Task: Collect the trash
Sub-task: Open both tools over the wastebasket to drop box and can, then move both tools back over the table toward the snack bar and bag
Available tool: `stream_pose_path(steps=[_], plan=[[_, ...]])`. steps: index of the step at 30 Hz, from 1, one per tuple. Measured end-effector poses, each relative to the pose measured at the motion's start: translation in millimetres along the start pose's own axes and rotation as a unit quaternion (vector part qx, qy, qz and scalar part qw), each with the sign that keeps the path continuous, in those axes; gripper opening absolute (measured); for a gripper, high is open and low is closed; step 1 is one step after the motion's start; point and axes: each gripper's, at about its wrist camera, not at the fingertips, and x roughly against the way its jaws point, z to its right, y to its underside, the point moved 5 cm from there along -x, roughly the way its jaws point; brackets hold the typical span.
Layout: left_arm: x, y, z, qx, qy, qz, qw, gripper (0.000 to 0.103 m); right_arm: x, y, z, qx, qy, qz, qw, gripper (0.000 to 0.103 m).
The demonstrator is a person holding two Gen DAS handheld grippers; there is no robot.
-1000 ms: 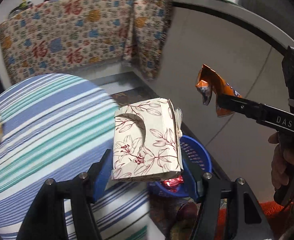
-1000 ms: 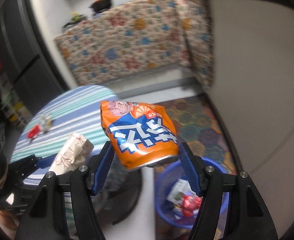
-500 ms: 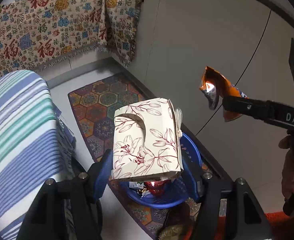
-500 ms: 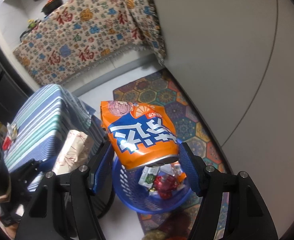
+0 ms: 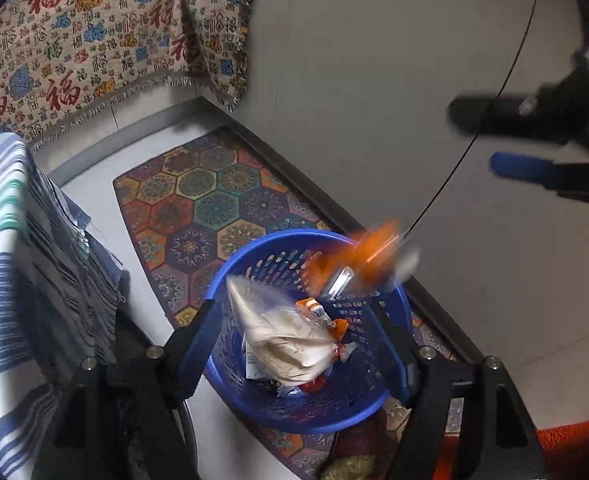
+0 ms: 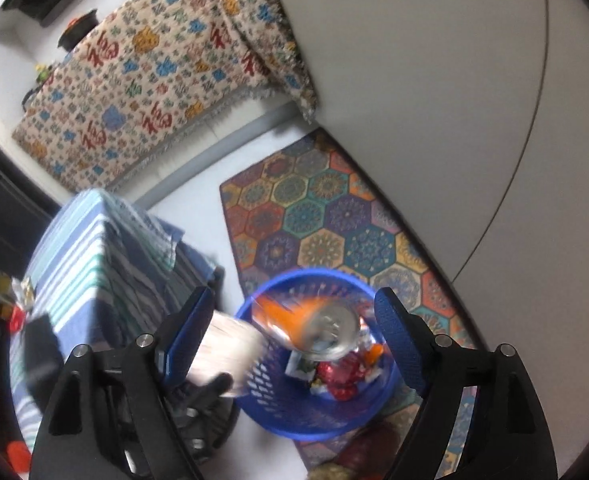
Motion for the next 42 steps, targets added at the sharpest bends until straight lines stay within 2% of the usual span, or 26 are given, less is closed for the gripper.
stream_pose_path(steps=[5, 11, 14, 18, 20, 23, 29, 32, 35, 36, 38, 42], plan=[[27, -6, -2, 0.014, 0.000, 0.029, 0.9995, 0.074, 21, -12, -3, 0.009, 0.037, 0.049, 0.998, 0.090], [111, -3, -15, 0.019, -0.007, 0.089, 0.9958, 0.075, 37, -20, -30, 0.044, 0.053, 0.087, 0.994, 0.099], [148, 14, -39, 0.027, -0.024, 0.098, 0.9945, 0.077, 42, -20, -55, 0.072, 0.059, 0.101, 0.991, 0.099], [180, 52, -91, 0.050, -0.064, 0.079, 0.9936, 0.077, 38, -13, -107, 0.127, 0.040, 0.105, 0.986, 0.099], [191, 73, -121, 0.067, -0.088, 0.067, 0.9916, 0.077, 32, -3, -139, 0.159, 0.020, 0.099, 0.982, 0.099], [210, 107, -174, 0.106, -0.134, 0.056, 0.9837, 0.077, 20, 21, -196, 0.215, -0.016, 0.085, 0.973, 0.099], [250, 157, -266, 0.178, -0.201, 0.056, 0.9616, 0.077, -9, 95, -315, 0.333, -0.092, 0.033, 0.938, 0.099], [264, 176, -300, 0.207, -0.221, 0.055, 0.9514, 0.077, -26, 126, -356, 0.371, -0.114, 0.009, 0.921, 0.099], [272, 198, -336, 0.236, -0.245, 0.045, 0.9393, 0.077, -46, 149, -389, 0.396, -0.127, -0.020, 0.909, 0.099], [272, 203, -342, 0.243, -0.249, 0.041, 0.9367, 0.080, -49, 155, -396, 0.400, -0.130, -0.025, 0.907, 0.099], [279, 211, -353, 0.252, -0.250, 0.055, 0.9334, 0.080, -59, 164, -408, 0.407, -0.134, -0.036, 0.903, 0.099], [283, 211, -374, 0.254, -0.256, 0.052, 0.9312, 0.093, -85, 178, -433, 0.428, -0.128, -0.061, 0.893, 0.099]])
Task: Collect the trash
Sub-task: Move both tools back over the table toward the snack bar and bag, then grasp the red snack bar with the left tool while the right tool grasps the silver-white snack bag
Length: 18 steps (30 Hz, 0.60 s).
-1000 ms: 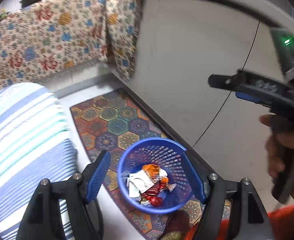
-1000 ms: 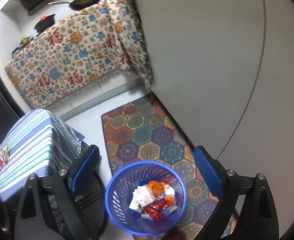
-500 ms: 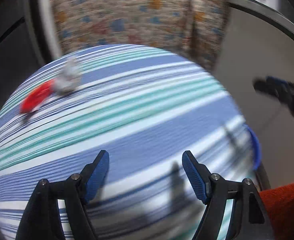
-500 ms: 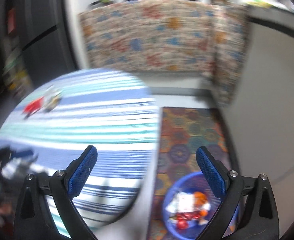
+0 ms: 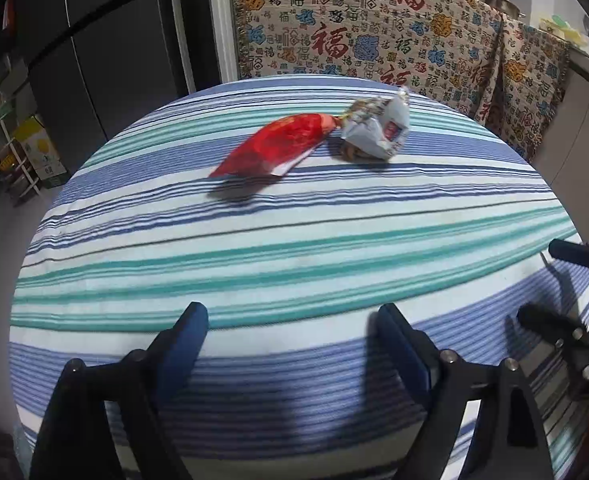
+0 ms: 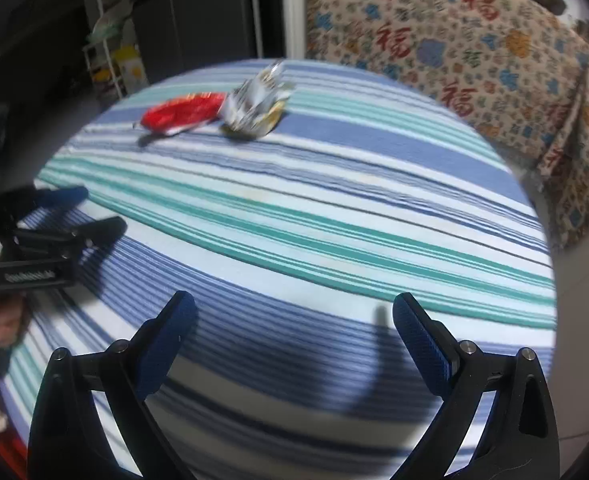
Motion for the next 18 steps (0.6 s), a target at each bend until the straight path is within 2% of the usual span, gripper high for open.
stream_pose_path(steps=[5, 13, 18], plan=[[-13, -15, -12, -0.017, 0.011, -0.009, 0.9998, 0.103, -20, -9, -9, 0.006, 0.001, -0.005, 1.000, 0.103], [-43, -52, -26, -0.067, 0.049, -0.011, 0.9965, 0.103, -28, -20, -7, 0.002, 0.004, -0.005, 1.000, 0.103], [-58, -74, -32, -0.075, 0.059, -0.011, 0.9954, 0.102, -29, -21, -6, 0.002, 0.004, -0.006, 1.000, 0.103]])
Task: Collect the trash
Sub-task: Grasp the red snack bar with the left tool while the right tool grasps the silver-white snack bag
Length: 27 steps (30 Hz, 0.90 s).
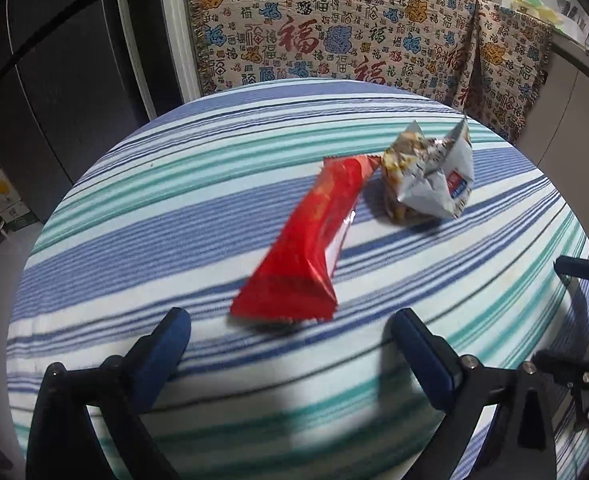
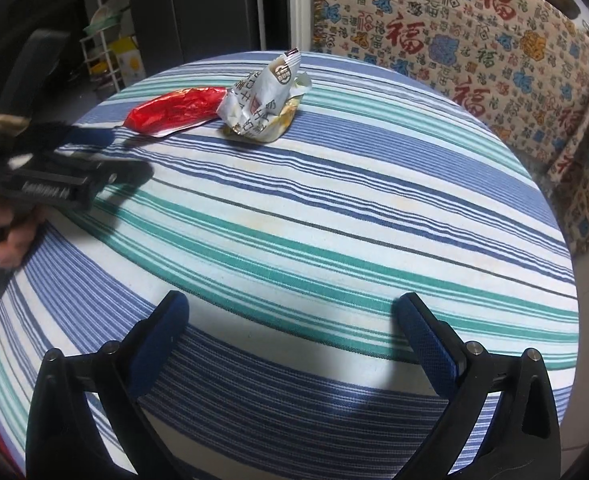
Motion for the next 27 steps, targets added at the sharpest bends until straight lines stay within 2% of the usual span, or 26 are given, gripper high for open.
stream_pose_path(steps=[3, 5, 7, 9, 10, 12, 14, 18, 21, 23, 27], plan=[[-3, -9, 0, -0.006, 0.017, 0.011, 0.9998, 0.102, 0, 0, 0, 0.000, 0.000, 0.000, 1.000, 0.103], [-6, -17, 1, -0.011, 0.009, 0.019, 0.9997, 0.102, -1, -1, 1, 0.000, 0.000, 0.000, 1.000, 0.103], [-7, -21, -1, -0.010, 0.013, 0.020, 0.9997, 0.095, 0, 0, 0, 0.000, 0.000, 0.000, 1.000, 0.103], [-10, -24, -1, -0.008, 0.016, 0.018, 0.9997, 0.072, 0, 0, 0, 0.000, 0.000, 0.000, 1.000, 0.103], [-10, -25, -1, -0.007, 0.014, 0.019, 0.9997, 0.069, 0, 0, 0, 0.000, 0.000, 0.000, 1.000, 0.103], [-8, -26, -2, -0.007, 0.010, 0.026, 0.9996, 0.033, -2, -1, -1, 0.000, -0.001, 0.000, 1.000, 0.103], [-5, -25, -5, 0.000, 0.002, 0.029, 0.9996, 0.030, -3, -2, 0, 0.000, -0.002, 0.000, 1.000, 0.103], [8, -11, -21, 0.059, -0.025, 0.022, 0.9977, 0.029, -3, -3, 4, -0.011, -0.001, 0.003, 1.000, 0.102], [21, 9, -27, 0.091, -0.048, 0.013, 0.9946, 0.030, -6, -11, 11, -0.041, -0.005, 0.010, 0.999, 0.103], [28, 15, -26, 0.095, -0.052, 0.009, 0.9941, 0.030, -16, -26, 10, -0.054, -0.005, 0.010, 0.999, 0.103], [32, 24, -22, 0.094, -0.057, 0.013, 0.9938, 0.029, -40, -57, -13, -0.020, -0.010, 0.003, 1.000, 0.099]])
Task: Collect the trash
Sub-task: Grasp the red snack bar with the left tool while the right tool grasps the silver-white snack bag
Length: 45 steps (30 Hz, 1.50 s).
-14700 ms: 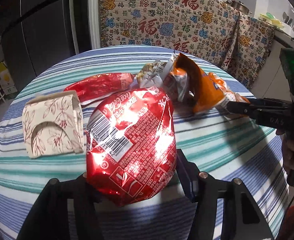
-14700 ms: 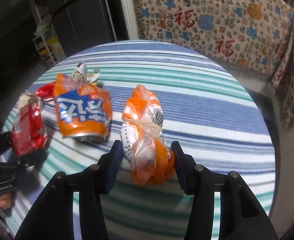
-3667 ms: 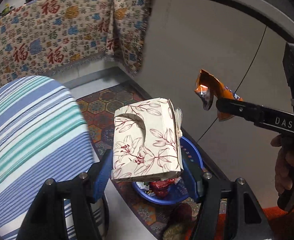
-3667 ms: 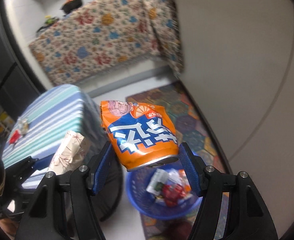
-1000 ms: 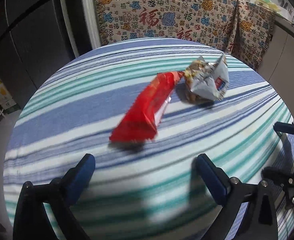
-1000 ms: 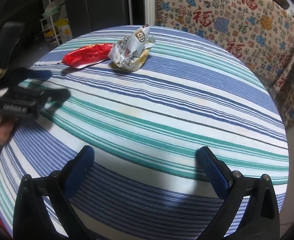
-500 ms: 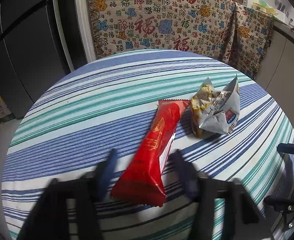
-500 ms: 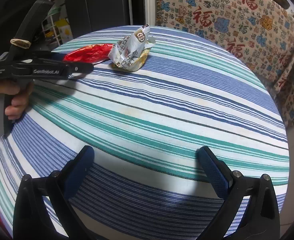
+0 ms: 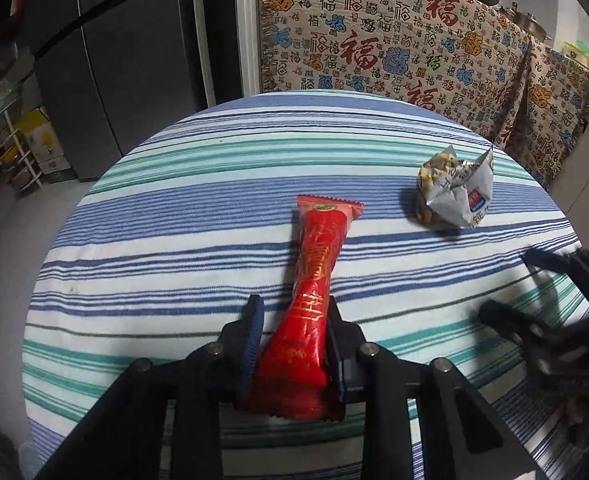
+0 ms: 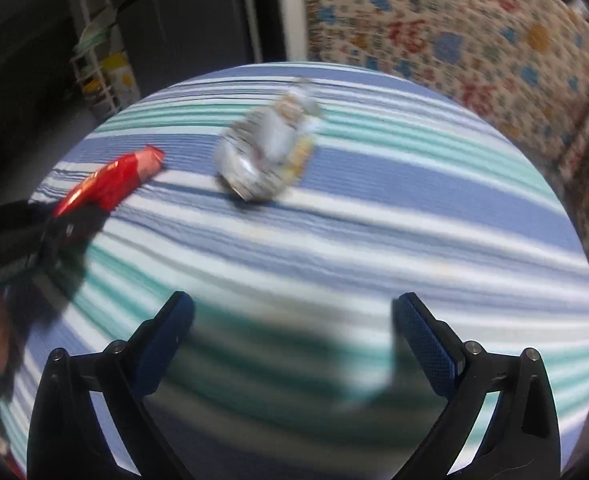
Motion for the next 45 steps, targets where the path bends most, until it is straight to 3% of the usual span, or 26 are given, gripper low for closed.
stream_pose_path(steps=[6, 7, 8, 9, 10, 13, 24, 30, 31, 34, 36, 38, 45], plan=[[0, 1, 1, -0.006, -0.003, 0.009, 0.9999, 0.030, -30, -45, -17, -0.013, -0.006, 0.014, 1.000, 0.092], [0, 0, 1, -0.005, -0.002, 0.009, 1.0000, 0.030, -34, -49, -15, -0.022, -0.005, 0.016, 1.000, 0.084], [0, 0, 1, -0.003, -0.001, 0.008, 1.0000, 0.030, -34, -51, -13, -0.023, 0.002, 0.023, 0.999, 0.064], [0, 0, 0, -0.001, -0.001, 0.009, 1.0000, 0.030, -35, -54, -10, -0.024, 0.009, 0.026, 0.999, 0.054], [0, 0, -1, 0.002, -0.001, 0.009, 1.0000, 0.030, -33, -55, -7, -0.025, 0.007, 0.029, 0.999, 0.047], [0, 1, -1, 0.005, -0.004, 0.010, 0.9999, 0.030, -26, -48, 1, -0.026, -0.011, 0.025, 0.999, 0.045], [2, 6, 4, 0.012, -0.013, 0.014, 0.9997, 0.030, 39, 41, 9, 0.014, -0.011, 0.016, 1.000, 0.045], [11, 17, 19, 0.009, 0.017, 0.004, 0.9998, 0.030, 63, 72, 3, 0.043, -0.003, 0.004, 0.999, 0.047], [14, 21, 24, 0.004, 0.020, 0.003, 0.9998, 0.030, 65, 75, 6, 0.044, -0.002, 0.003, 0.999, 0.051], [20, 29, 39, -0.016, 0.030, -0.006, 0.9994, 0.035, 73, 84, 18, 0.033, -0.015, 0.005, 0.999, 0.079], [23, 33, 47, -0.034, 0.045, -0.020, 0.9982, 0.053, 78, 88, 28, 0.015, -0.031, 0.006, 0.999, 0.081], [28, 35, 51, -0.048, 0.067, -0.032, 0.9961, 0.060, 85, 91, 36, -0.004, -0.047, 0.006, 0.999, 0.082], [33, 14, 46, -0.059, 0.113, -0.025, 0.9915, 0.068, 105, 76, 51, -0.083, -0.091, 0.037, 0.992, 0.090]])
